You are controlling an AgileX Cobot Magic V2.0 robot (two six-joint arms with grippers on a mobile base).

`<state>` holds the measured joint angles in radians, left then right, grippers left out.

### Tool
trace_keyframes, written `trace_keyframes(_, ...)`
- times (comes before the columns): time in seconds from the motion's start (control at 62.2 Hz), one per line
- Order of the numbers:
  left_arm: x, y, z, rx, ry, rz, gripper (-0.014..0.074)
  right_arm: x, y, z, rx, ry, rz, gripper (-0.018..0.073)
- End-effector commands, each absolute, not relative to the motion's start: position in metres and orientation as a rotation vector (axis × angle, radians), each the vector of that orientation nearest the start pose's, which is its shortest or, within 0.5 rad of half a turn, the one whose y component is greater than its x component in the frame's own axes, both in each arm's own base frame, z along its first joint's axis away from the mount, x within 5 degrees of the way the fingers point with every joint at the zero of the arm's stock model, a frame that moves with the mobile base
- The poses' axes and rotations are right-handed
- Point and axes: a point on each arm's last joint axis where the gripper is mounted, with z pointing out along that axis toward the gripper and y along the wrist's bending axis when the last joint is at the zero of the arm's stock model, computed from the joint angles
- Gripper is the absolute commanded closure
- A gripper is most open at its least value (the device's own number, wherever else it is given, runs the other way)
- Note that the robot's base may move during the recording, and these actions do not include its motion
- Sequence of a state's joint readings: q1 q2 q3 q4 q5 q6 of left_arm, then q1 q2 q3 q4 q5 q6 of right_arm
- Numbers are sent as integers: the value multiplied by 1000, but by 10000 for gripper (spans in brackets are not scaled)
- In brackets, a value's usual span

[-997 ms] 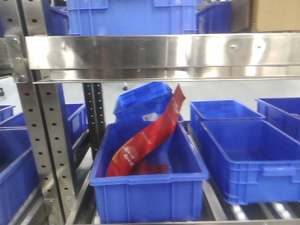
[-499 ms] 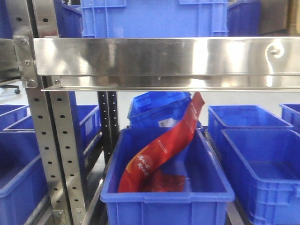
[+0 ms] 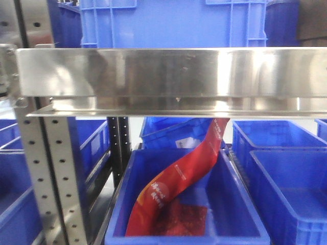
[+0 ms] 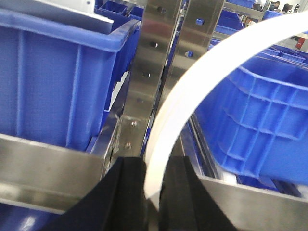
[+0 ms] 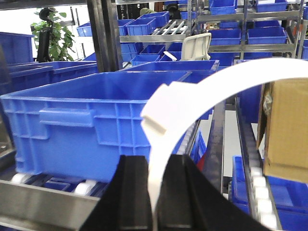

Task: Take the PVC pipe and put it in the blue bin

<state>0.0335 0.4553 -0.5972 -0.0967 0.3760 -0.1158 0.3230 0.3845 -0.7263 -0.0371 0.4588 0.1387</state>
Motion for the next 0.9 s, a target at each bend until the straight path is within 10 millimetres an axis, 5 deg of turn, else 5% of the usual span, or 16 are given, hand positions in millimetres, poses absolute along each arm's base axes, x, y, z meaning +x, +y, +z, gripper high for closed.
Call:
trace_keyframes(0.0,92,0,351,-185,1672,-162,708,59,18,388,-168,1575,306,727)
trace_keyframes(0.885,92,0,351,-185,1672,-162,708,59,18,388,-168,1573,306,727)
